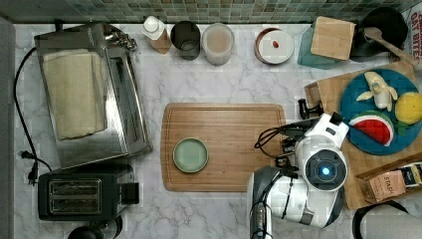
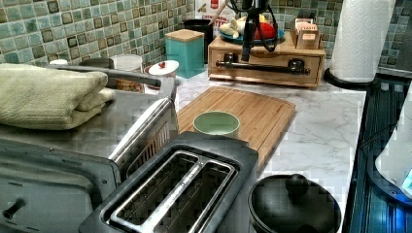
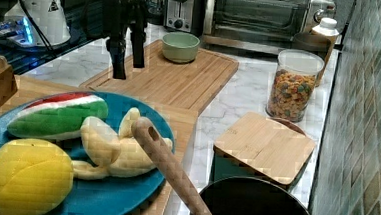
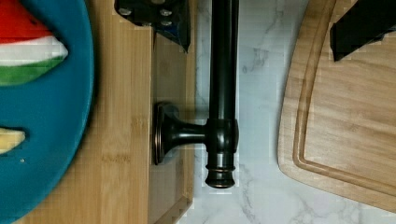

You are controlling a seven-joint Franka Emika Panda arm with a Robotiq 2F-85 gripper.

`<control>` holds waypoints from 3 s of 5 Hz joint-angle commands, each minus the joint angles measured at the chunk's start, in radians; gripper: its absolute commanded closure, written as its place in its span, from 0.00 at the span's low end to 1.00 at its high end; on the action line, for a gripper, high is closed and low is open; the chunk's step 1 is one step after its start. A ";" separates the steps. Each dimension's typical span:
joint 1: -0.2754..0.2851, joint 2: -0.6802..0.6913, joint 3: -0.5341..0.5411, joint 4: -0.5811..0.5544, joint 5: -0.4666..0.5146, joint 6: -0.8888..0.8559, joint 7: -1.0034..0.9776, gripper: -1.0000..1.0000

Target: Open the drawer.

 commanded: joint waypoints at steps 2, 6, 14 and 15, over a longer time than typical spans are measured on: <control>-0.064 0.091 -0.040 0.012 0.026 0.088 -0.024 0.00; -0.052 0.148 -0.006 -0.057 0.105 0.211 -0.007 0.00; 0.080 0.060 0.155 -0.071 0.206 -0.090 -0.116 0.00; 0.109 0.090 0.215 -0.143 0.269 0.059 -0.061 0.00</control>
